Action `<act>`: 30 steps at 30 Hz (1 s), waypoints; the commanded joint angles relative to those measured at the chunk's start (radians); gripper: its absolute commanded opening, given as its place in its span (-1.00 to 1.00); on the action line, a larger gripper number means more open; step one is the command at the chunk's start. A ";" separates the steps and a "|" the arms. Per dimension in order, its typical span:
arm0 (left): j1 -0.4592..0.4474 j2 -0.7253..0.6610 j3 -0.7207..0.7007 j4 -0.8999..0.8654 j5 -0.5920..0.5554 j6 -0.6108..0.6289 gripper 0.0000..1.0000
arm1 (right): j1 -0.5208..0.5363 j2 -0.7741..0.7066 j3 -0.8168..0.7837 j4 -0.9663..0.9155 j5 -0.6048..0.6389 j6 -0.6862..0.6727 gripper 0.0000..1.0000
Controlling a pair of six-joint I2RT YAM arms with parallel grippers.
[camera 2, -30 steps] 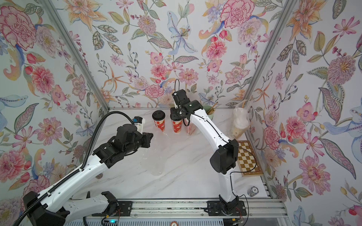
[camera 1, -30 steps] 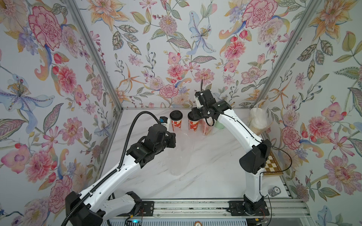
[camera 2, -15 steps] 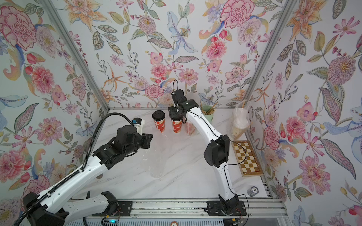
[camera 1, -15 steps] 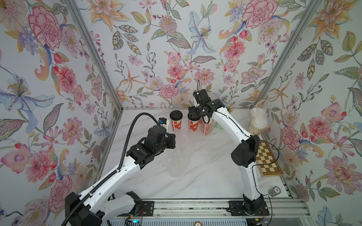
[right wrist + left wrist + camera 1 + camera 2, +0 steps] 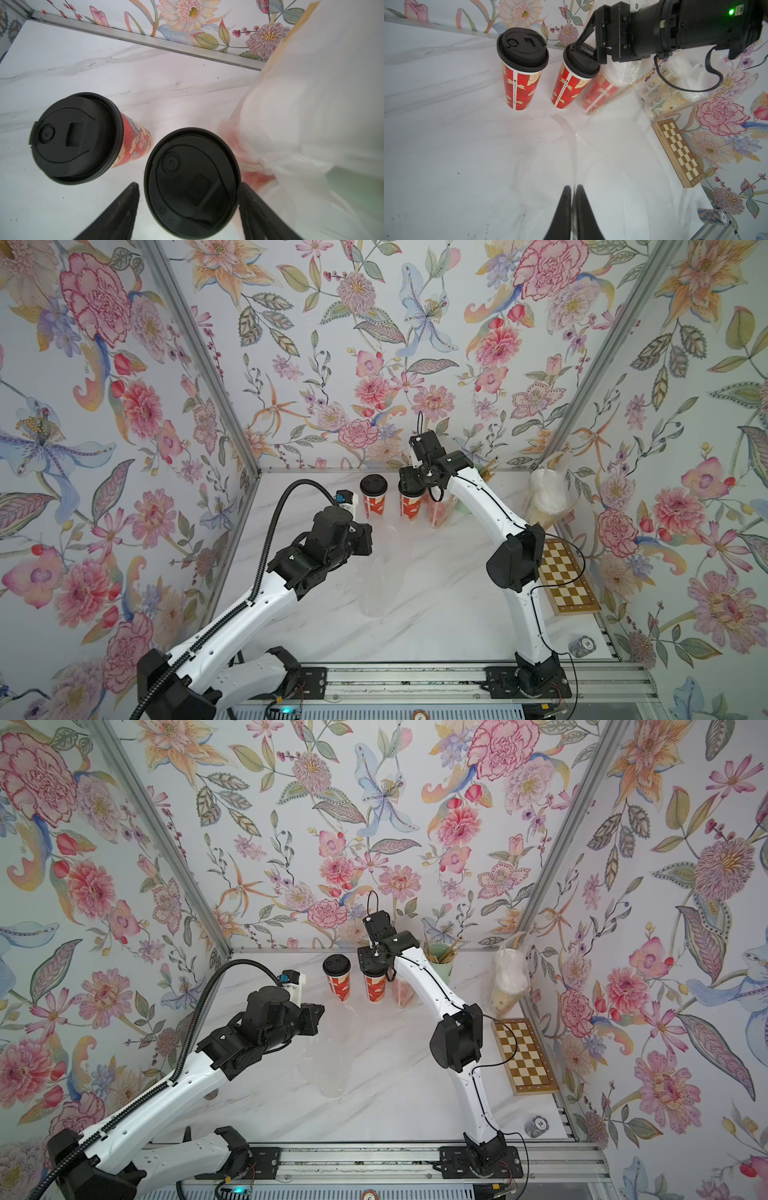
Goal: Pack milk tea into plastic carrier bags
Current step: Pick up the milk tea cup at the center of the board.
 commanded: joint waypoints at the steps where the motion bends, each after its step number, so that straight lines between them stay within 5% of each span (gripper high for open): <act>1: 0.001 -0.022 -0.010 0.000 -0.009 -0.012 -0.80 | -0.006 0.034 0.024 0.000 -0.008 -0.019 0.53; 30: 0.001 -0.034 -0.021 0.004 -0.007 -0.024 -0.80 | 0.008 0.046 -0.049 0.001 0.027 -0.067 0.47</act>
